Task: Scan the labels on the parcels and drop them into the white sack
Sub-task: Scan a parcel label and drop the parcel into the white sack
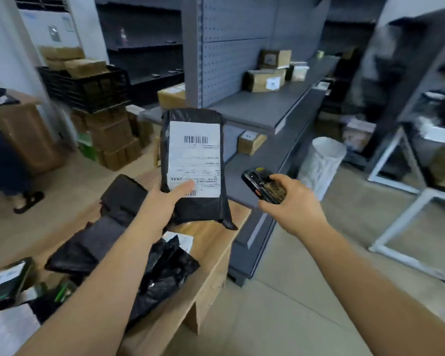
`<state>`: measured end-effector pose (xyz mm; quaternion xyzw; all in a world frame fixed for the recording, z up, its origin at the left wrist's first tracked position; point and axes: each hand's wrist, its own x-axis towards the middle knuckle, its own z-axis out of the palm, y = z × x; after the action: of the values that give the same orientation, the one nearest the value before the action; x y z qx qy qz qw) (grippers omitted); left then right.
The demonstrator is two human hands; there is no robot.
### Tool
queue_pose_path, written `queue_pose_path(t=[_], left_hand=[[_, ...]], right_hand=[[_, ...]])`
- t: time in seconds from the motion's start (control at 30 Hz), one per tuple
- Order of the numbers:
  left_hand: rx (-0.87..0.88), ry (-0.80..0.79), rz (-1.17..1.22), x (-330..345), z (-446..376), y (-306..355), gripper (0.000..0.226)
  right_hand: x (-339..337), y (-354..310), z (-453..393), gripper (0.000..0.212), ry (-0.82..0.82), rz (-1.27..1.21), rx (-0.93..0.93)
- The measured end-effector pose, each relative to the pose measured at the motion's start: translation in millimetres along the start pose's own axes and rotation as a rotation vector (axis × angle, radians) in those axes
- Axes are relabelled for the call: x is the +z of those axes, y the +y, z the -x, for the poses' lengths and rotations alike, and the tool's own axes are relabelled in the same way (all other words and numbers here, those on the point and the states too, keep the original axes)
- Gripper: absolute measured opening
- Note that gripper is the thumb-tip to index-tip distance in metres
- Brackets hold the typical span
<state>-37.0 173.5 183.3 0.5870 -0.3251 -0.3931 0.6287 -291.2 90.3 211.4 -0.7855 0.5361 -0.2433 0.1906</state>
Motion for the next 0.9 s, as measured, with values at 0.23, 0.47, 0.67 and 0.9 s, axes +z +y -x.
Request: queue_pose_path(t=[0.23, 0.47, 0.67, 0.9], left_hand=[[-0.060, -0.344, -0.039, 157.3, -10.8, -11.2, 0.039], [-0.099, -0.532, -0.066, 312.3, -11.5, -36.7, 0.037], [-0.108, -0.507, -0.141, 417.6, -32.2, -46.3, 0.042], [-0.103, -0.446, -0.141, 495.5, -75.1, -43.5, 0.035]], right_hand=[[-86.1, 112.6, 37.1, 0.062, 0.211, 0.022, 0.310], [-142.5, 235.0, 47.4, 0.066, 0.340, 0.036, 0.461], [-179.7, 330.4, 6.7, 0.067, 0.345, 0.003, 0.456], [-204.4, 390.0, -68.0, 0.064, 0.315, -0.040, 0.411]])
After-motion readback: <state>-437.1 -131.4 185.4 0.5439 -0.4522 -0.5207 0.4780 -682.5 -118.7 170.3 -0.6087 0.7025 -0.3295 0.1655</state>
